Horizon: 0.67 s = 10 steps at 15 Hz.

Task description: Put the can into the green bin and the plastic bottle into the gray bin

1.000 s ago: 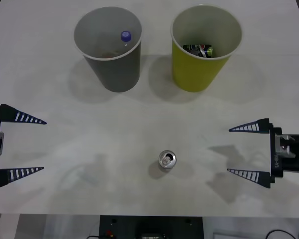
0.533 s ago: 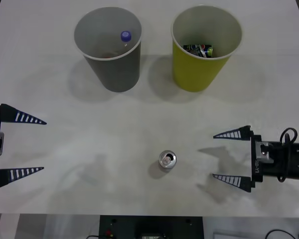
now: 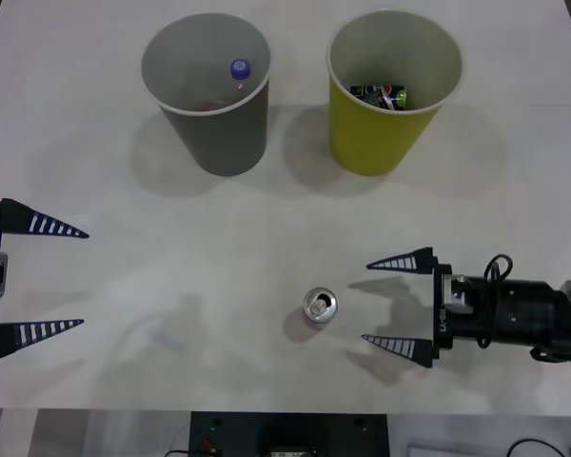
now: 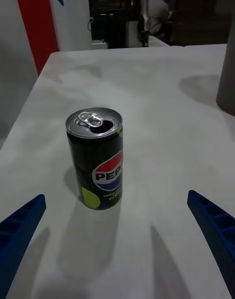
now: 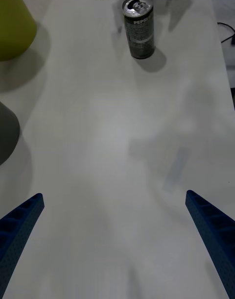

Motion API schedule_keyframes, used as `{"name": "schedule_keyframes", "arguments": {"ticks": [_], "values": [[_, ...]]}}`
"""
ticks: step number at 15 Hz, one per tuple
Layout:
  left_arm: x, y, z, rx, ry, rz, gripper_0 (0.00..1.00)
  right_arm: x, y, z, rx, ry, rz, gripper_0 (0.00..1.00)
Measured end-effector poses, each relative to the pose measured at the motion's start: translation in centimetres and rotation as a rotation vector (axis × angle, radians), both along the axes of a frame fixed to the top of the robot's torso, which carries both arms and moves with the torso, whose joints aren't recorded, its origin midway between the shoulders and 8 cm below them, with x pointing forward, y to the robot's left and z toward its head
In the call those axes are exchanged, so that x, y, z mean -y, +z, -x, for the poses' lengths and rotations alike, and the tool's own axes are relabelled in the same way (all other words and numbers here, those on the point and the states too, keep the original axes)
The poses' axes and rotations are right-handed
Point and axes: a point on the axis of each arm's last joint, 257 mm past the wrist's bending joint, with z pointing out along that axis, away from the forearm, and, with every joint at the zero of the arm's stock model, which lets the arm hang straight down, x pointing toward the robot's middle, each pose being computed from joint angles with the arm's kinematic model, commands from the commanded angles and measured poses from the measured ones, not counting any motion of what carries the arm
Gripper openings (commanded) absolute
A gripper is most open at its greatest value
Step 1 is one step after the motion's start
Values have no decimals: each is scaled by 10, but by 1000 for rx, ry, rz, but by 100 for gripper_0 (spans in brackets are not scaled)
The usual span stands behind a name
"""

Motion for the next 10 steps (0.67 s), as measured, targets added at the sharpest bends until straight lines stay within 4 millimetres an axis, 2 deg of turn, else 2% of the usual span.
{"name": "schedule_keyframes", "arguments": {"ticks": [10], "values": [[0, 0, 0, 0, 0, 0, 100, -58, -23, 0, -6, 19, -46, 100]]}}
